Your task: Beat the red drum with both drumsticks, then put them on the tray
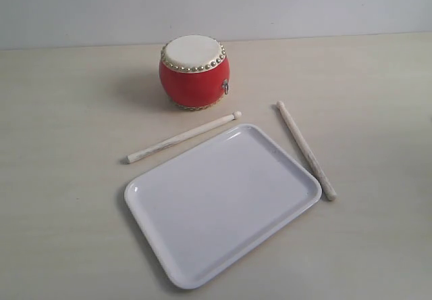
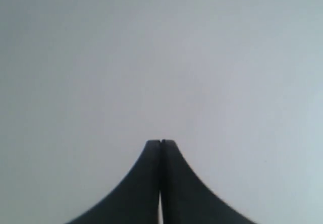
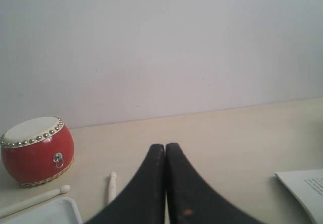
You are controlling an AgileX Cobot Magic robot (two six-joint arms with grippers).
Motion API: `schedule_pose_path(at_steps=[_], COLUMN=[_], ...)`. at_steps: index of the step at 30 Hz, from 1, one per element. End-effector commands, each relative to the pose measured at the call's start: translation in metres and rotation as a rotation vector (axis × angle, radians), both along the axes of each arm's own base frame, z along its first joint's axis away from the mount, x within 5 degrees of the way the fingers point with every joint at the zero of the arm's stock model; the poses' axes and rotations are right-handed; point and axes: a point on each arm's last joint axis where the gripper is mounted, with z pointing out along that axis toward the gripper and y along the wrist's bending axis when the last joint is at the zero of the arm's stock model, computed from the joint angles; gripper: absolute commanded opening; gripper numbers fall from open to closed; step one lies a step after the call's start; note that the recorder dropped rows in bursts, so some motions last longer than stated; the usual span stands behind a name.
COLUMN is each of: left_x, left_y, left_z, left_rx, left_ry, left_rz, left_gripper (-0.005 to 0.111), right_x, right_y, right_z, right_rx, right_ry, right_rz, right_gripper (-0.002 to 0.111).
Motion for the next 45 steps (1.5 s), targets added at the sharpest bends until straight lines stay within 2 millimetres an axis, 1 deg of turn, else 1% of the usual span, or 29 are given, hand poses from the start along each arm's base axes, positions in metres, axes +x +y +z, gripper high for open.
schedule_pose_path(at_steps=[1,3,6,7,9,11,12,14,16,17,18,19,20,21,23,24,25,26,27,28,29,30,32,34,35,37,39,41,45], left_x=[-0.002,-0.002,-0.002,-0.002,0.003,0.012,0.020,0.039,0.069,0.083,0.101,0.124,0.140,0.163,0.190,0.208,0.219,0.229,0.243,0.253,0.263,0.271,0.285,0.298,0.303,0.310,0.316,0.320,0.322], left_y=[0.001,0.003,0.009,0.010,0.015,0.017,0.017,0.014,0.011,0.011,0.010,0.011,0.012,0.012,0.010,0.007,0.005,0.002,-0.002,-0.006,-0.010,-0.017,-0.029,-0.047,-0.056,-0.077,-0.097,-0.116,-0.150], left_z=[0.002,0.002,0.000,-0.001,0.004,0.013,0.020,0.037,0.058,0.071,0.080,0.085,0.089,0.096,0.102,0.108,0.111,0.119,0.120,0.128,0.128,0.133,0.132,0.127,0.121,0.109,0.087,0.062,0.018], left_rx=[-0.078,-0.132,-0.278,-0.302,-0.298,-0.252,-0.219,-0.131,-0.015,0.016,0.054,0.087,0.123,0.175,0.257,0.312,0.367,0.434,0.515,0.593,0.652,0.733,0.846,0.994,1.075,1.212,1.278,1.296,1.359], left_ry=[-0.039,-0.040,-0.040,-0.036,0.014,0.091,0.139,0.237,0.343,0.372,0.422,0.486,0.527,0.592,0.697,0.751,0.807,0.826,0.873,0.882,0.914,0.949,1.018,1.097,1.144,1.180,1.233,1.276,1.369], left_rz=[-0.036,-0.040,-0.047,-0.039,0.025,0.076,0.087,0.085,0.073,0.064,0.056,0.051,0.050,0.046,0.035,0.029,0.029,0.030,0.019,0.017,0.004,-0.018,-0.079,-0.197,-0.287,-0.467,-0.657,-0.789,-0.961], left_gripper=[0.000,0.000,0.000,0.000,0.000,0.000,0.000,0.000,0.000,0.000,0.000,0.000,0.000,0.000,0.000,0.000,0.000,0.000,0.000,0.000,0.000,0.000,0.000,0.000,0.000,0.000,0.000,0.000,0.000], right_x=[0.000,0.000,0.000,0.000,0.000,0.000,0.000,0.000,0.000,0.000,0.000,0.000,0.000,0.000,0.000,0.000,0.000,0.000,0.000,0.000,0.000,0.000,0.000,0.000,0.000,0.000,0.000,0.000,0.000], right_y=[0.000,0.000,0.000,0.000,0.000,0.000,0.000,0.000,0.000,0.000,0.000,0.000,0.000,0.000,0.000,0.000,0.000,0.000,0.000,0.000,0.000,0.000,0.000,0.000,0.000,0.000,0.000,0.000,0.000], right_z=[-0.001,-0.001,-0.001,-0.001,-0.001,-0.001,-0.001,-0.001,-0.001,-0.001,-0.001,-0.001,-0.001,-0.001,-0.001,-0.001,-0.001,-0.001,-0.001,-0.001,-0.001,-0.001,-0.001,-0.001,-0.001,-0.001,-0.001,-0.001,-0.001], right_rx=[-0.006,-0.006,-0.006,-0.006,-0.006,-0.006,-0.006,-0.006,-0.006,-0.006,-0.006,-0.006,-0.006,-0.006,-0.006,-0.006,-0.006,-0.006,-0.006,-0.006,-0.006,-0.006,-0.006,-0.006,-0.006,-0.006,-0.006,-0.006,-0.006], right_ry=[-0.006,-0.006,-0.006,-0.006,-0.006,-0.006,-0.006,-0.006,-0.006,-0.006,-0.006,-0.006,-0.006,-0.006,-0.006,-0.006,-0.006,-0.006,-0.006,-0.006,-0.006,-0.006,-0.006,-0.006,-0.006,-0.006,-0.006,-0.006,-0.006], right_rz=[-0.006,-0.006,-0.006,-0.006,-0.006,-0.006,-0.006,-0.006,-0.006,-0.006,-0.006,-0.006,-0.006,-0.006,-0.006,-0.006,-0.006,-0.006,-0.006,-0.006,-0.006,-0.006,-0.006,-0.006,-0.006,-0.006,-0.006,-0.006,-0.006], right_gripper=[0.000,0.000,0.000,0.000,0.000,0.000,0.000,0.000,0.000,0.000,0.000,0.000,0.000,0.000,0.000,0.000,0.000,0.000,0.000,0.000,0.000,0.000,0.000,0.000,0.000,0.000,0.000,0.000,0.000])
